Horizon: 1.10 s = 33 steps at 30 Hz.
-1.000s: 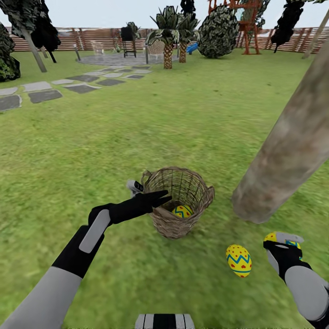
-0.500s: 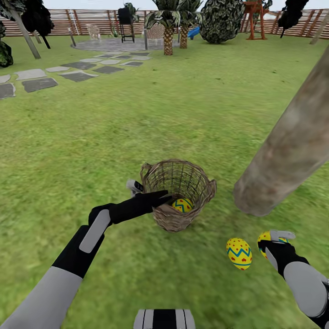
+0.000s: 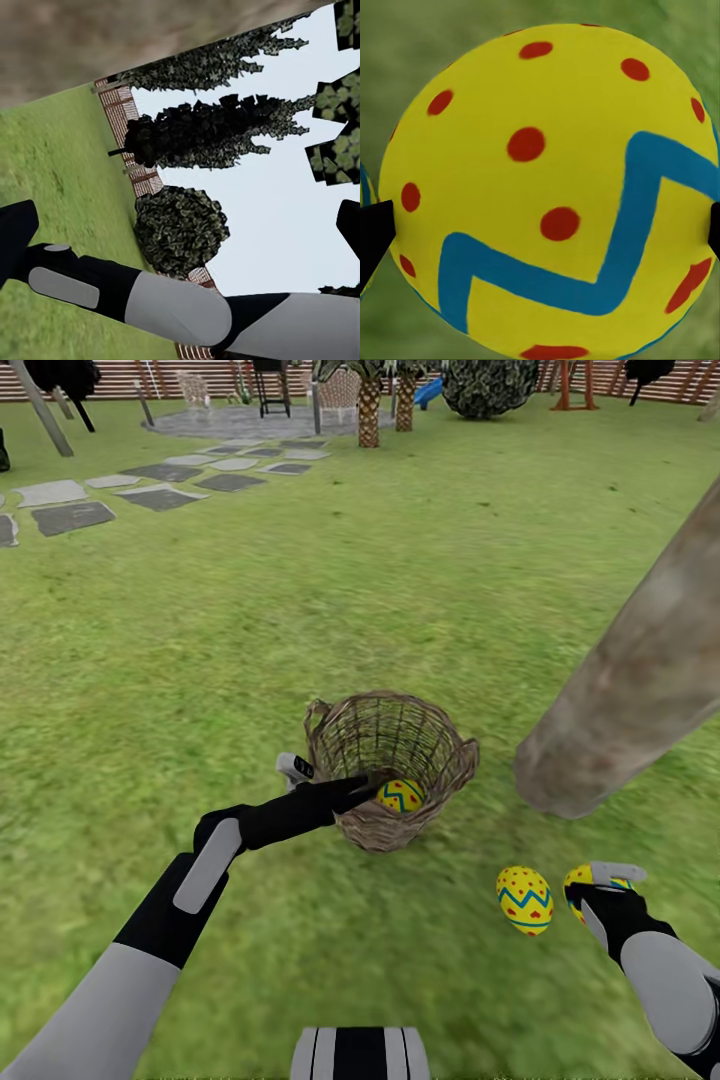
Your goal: Take the three Easter eggs out of the wicker basket on the lawn in the garden, then place them on the lawn next to a single tree (choose any tree) so that all three eggs are next to the same tree and none are left in the basket.
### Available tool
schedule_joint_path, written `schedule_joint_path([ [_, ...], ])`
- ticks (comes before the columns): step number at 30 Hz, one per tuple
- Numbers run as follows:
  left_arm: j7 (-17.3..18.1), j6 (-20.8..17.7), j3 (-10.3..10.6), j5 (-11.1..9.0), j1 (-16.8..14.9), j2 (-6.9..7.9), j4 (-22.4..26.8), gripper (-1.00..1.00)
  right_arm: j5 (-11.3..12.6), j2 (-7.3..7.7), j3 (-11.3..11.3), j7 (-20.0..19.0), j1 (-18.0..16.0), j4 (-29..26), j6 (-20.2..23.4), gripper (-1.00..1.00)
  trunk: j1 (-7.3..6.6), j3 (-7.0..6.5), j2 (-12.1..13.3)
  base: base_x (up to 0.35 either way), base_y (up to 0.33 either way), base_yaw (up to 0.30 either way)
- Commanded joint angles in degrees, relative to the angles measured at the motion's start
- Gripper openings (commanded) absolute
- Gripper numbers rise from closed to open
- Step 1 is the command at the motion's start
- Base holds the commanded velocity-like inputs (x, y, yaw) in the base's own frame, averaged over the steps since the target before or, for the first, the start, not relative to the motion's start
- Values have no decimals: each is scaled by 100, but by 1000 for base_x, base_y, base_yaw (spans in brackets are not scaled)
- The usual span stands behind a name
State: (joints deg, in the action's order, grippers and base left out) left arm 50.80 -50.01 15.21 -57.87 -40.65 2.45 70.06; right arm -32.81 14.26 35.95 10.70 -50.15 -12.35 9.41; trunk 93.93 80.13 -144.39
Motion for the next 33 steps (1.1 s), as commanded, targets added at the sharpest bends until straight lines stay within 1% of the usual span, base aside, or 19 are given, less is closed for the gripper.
schedule_joint_path([
  [1,0,-27,9,-32,-4,3,-2,100,-37,-2,21,2,-4,-8,26,-100,1,26,-3,0,0,0],
  [5,0,-30,11,-40,-2,-1,7,100,-25,-2,26,2,-4,-64,25,-100,12,115,-8,0,0,0],
  [10,0,-27,9,-33,-1,-49,-8,100,-24,-10,23,2,-4,-101,20,-100,24,226,-15,0,0,0],
  [23,0,-26,9,-23,-2,-56,-10,100,-24,-26,18,5,-4,-118,18,-100,58,514,-33,0,0,0],
  [29,0,-26,13,-49,-1,-56,-10,100,-24,-28,18,5,-2,-118,0,-100,58,514,-33,12,0,0],
  [33,0,-27,17,-48,2,-59,-10,100,-24,-28,18,5,-2,-111,0,-100,58,514,-33,256,0,0],
])
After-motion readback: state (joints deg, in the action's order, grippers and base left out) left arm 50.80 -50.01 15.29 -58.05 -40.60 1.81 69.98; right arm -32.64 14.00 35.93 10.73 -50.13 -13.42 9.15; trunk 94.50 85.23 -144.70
